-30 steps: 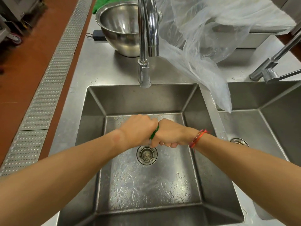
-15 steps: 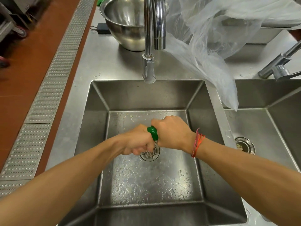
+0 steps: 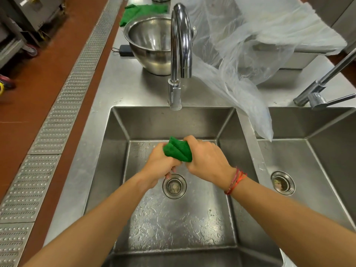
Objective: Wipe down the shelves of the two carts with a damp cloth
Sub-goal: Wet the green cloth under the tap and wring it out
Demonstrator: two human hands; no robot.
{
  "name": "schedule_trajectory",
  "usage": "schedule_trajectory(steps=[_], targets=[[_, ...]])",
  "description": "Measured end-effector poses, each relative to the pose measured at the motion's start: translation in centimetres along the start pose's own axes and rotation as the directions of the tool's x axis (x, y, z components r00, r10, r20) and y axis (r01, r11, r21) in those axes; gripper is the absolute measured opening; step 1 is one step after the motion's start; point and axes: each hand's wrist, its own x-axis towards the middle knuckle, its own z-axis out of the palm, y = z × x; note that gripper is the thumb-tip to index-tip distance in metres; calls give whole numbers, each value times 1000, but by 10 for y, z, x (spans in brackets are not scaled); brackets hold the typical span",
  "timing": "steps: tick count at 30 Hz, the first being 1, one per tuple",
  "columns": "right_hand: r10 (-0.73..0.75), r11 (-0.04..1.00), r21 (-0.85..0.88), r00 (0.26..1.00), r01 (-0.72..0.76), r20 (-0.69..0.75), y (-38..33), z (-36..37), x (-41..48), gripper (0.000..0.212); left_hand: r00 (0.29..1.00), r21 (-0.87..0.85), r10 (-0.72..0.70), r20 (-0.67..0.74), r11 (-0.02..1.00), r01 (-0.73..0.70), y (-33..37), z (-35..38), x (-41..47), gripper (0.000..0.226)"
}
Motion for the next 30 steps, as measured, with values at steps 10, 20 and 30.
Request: schedule_trajectory(steps=[10, 20, 30], targets=[[234, 878, 441, 971, -187, -53, -30, -39, -26, 63, 992, -452, 125, 11, 886, -107, 34, 6, -67, 22], [191, 152, 899, 905, -410, 380, -35, -98, -37, 31, 982, -537, 188, -26, 826, -172, 60, -1, -91, 23], [409, 103, 919, 859, -380, 309, -43, -100, -42, 38, 970, -299, 192, -151, 926, -230, 59, 8, -93, 15]])
